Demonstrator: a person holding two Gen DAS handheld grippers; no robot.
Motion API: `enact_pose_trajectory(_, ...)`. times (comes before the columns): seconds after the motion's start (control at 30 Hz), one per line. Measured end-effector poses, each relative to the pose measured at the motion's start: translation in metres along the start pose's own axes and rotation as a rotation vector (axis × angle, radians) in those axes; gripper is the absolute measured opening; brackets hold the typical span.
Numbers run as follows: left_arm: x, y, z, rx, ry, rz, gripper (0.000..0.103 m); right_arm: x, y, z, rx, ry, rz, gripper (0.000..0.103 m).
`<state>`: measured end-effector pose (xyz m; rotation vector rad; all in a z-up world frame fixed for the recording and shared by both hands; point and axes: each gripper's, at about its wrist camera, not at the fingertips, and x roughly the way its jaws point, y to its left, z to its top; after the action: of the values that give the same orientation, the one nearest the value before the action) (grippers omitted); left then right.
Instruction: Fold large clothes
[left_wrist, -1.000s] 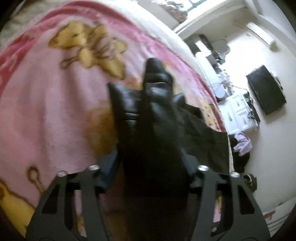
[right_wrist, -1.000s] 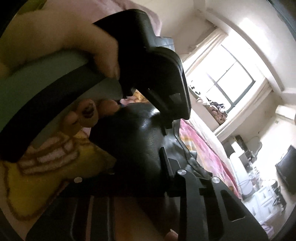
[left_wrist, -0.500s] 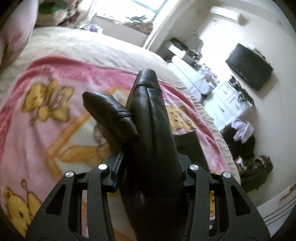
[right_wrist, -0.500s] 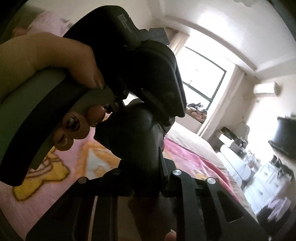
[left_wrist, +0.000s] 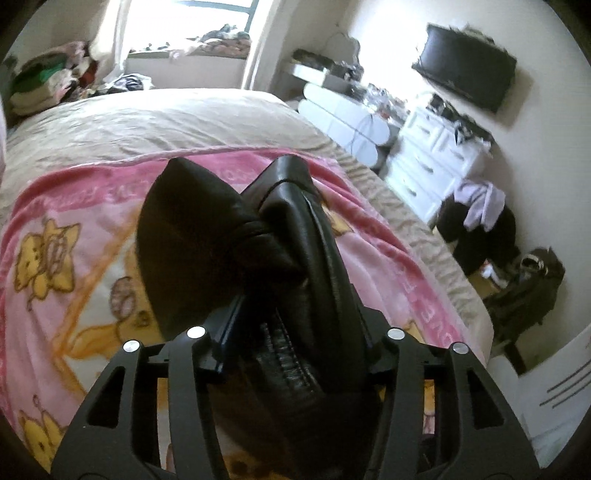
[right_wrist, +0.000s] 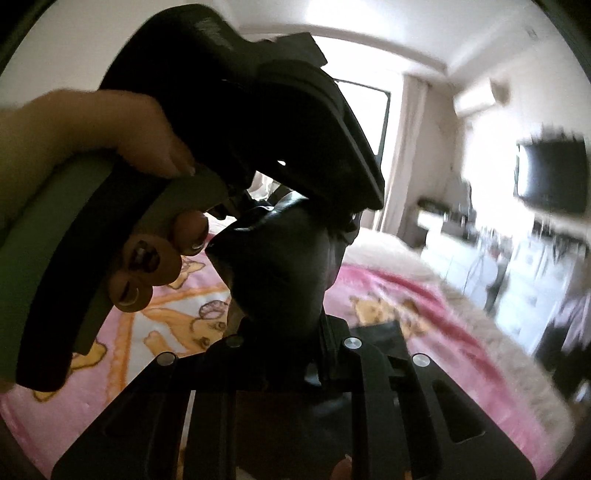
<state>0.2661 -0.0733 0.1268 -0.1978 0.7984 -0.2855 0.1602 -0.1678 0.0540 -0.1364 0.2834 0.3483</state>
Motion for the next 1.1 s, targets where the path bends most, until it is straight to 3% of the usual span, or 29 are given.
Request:
enact_pose_trajectory(0.23, 0.05, -0.034, 0.003, 0.005, 0.09, -0.025, 0.053, 0.01, -0.069, -0.025, 0.367, 0.108, 0.119, 0.017)
enact_pose_trajectory(0.4, 0.066, -0.034, 0.004, -0.084, 0.115, -0.118, 0.055, 0.018, -0.099, -0.05, 0.586, 0.204, 0.161, 0.017)
enact_pose_trajectory(0.5, 0.06, -0.027, 0.0, -0.071, 0.092, -0.086, 0.06, 0.024, -0.118, -0.074, 0.743, 0.272, 0.185, 0.017)
enact_pose_trajectory(0.63, 0.055, 0.008, -0.021, -0.104, 0.072, 0.01, 0.062, 0.035, -0.143, -0.1, 0.927, 0.34, 0.247, 0.019)
enact_pose_trajectory(0.73, 0.06, 0.036, -0.048, -0.125, 0.088, 0.088, 0.064, 0.035, -0.141, -0.105, 0.92, 0.387, 0.24, 0.03)
enact_pose_trajectory(0.8, 0.071, 0.048, -0.066, -0.131, 0.133, 0.107, 0.064, 0.032, -0.137, -0.103, 0.902, 0.423, 0.23, 0.06)
enact_pose_trajectory(0.87, 0.078, 0.053, -0.081, -0.127, 0.14, 0.131, 0.064, 0.031, -0.14, -0.099, 0.909, 0.438, 0.258, 0.067)
enact_pose_trajectory(1.0, 0.076, 0.057, -0.085, -0.128, 0.12, 0.135, 0.064, 0.033, -0.155, -0.069, 0.896, 0.421, 0.292, 0.09)
enact_pose_trajectory(1.1, 0.076, 0.055, -0.085, -0.115, 0.117, 0.142, 0.064, 0.056, -0.168, -0.043, 0.8, 0.464, 0.215, 0.09)
